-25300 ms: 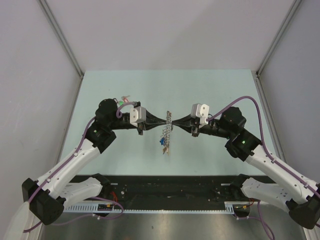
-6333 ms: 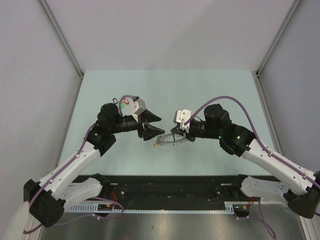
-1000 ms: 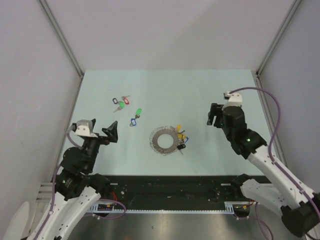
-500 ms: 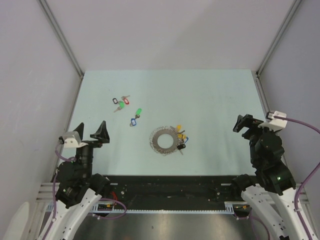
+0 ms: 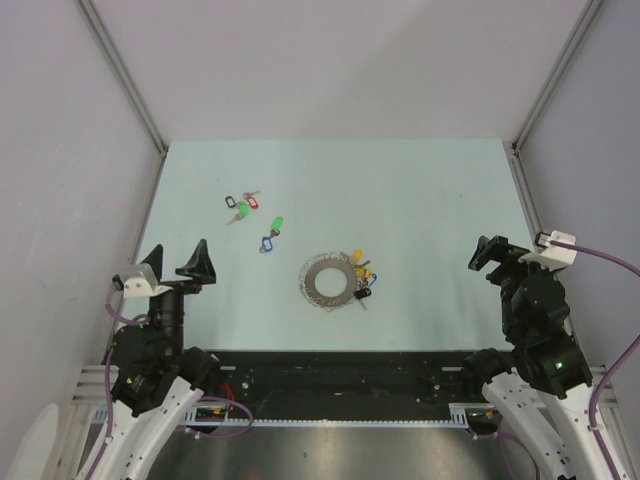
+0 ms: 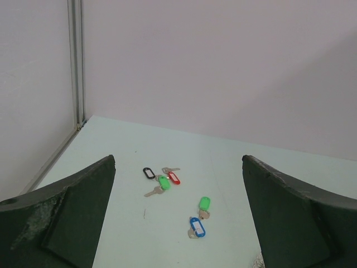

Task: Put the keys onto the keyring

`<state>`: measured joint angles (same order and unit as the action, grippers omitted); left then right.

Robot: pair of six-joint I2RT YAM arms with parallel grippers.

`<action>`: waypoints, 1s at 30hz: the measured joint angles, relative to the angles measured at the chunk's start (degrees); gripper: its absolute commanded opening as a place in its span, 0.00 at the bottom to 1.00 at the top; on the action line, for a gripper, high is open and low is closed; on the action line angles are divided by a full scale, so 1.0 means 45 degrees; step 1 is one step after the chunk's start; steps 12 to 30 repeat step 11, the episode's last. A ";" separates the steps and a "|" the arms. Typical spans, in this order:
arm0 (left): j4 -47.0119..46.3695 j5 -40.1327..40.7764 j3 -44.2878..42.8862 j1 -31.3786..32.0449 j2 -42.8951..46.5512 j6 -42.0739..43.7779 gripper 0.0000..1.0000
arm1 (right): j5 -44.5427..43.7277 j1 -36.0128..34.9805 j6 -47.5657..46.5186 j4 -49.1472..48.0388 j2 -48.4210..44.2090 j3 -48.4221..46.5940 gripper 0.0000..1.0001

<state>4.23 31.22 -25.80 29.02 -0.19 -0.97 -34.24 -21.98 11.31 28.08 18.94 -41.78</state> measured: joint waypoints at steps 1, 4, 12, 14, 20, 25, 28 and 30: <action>-0.0019 0.0000 0.0000 -0.0010 0.0000 0.0000 1.00 | 0.0000 0.0000 0.0000 0.0000 0.0000 0.0000 0.96; -0.0068 -0.0024 0.0000 -0.0083 0.0000 0.0005 1.00 | 0.0000 -0.0005 0.0000 0.0010 -0.0010 0.0000 0.96; -0.0073 -0.0083 0.0000 -0.0296 0.0000 -0.0005 1.00 | 0.0005 0.0000 0.0000 0.0024 -0.0010 0.0000 0.96; -0.0073 -0.0083 0.0000 -0.0296 0.0000 -0.0005 1.00 | 0.0005 0.0000 0.0000 0.0024 -0.0010 0.0000 0.96; -0.0073 -0.0083 0.0000 -0.0296 0.0000 -0.0005 1.00 | 0.0005 0.0000 0.0000 0.0024 -0.0010 0.0000 0.96; -0.0073 -0.0083 0.0000 -0.0296 0.0000 -0.0005 1.00 | 0.0005 0.0000 0.0000 0.0024 -0.0010 0.0000 0.96; -0.0073 -0.0083 0.0000 -0.0296 0.0000 -0.0005 1.00 | 0.0005 0.0000 0.0000 0.0024 -0.0010 0.0000 0.96; -0.0073 -0.0083 0.0000 -0.0296 0.0000 -0.0005 1.00 | 0.0005 0.0000 0.0000 0.0024 -0.0010 0.0000 0.96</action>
